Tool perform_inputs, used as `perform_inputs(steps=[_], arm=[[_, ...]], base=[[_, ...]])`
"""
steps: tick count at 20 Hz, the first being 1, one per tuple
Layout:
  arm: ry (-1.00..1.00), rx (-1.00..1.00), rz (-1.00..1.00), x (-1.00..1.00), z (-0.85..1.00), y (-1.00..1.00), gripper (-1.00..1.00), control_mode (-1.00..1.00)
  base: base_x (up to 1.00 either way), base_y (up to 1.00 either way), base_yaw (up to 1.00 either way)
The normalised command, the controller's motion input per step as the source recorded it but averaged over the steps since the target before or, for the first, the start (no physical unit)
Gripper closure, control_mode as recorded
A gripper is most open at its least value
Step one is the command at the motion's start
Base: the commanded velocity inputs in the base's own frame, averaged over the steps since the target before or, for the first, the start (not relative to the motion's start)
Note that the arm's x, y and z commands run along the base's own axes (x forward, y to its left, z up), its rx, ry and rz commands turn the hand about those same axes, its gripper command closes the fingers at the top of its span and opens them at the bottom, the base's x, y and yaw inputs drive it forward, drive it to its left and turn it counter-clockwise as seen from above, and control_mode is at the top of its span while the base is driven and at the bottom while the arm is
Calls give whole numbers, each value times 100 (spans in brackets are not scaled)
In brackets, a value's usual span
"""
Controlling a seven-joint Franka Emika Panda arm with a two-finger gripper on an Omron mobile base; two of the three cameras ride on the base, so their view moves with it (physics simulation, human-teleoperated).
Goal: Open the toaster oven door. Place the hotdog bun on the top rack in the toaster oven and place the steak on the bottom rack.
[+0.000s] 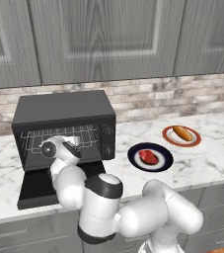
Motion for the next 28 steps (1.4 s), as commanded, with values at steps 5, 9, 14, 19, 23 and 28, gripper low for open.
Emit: perform_inputs(steps=[5,9,14,19,23,28], arm=[[0,0,0,0,-52,26,-100,-100],[1,0,2,-11,-59,20,-100,-100],[8,0,3,-23,-68,21,-100,-100],[15,0,5,-40,-70,22,-100,-100],[7,0,5,-61,-77,22,-100,-100],[11,0,2,-76,-76,25,-100,-100]], base=[[0,0,0],[0,0,0],[0,0,0],[0,0,0],[0,0,0],[0,0,0]])
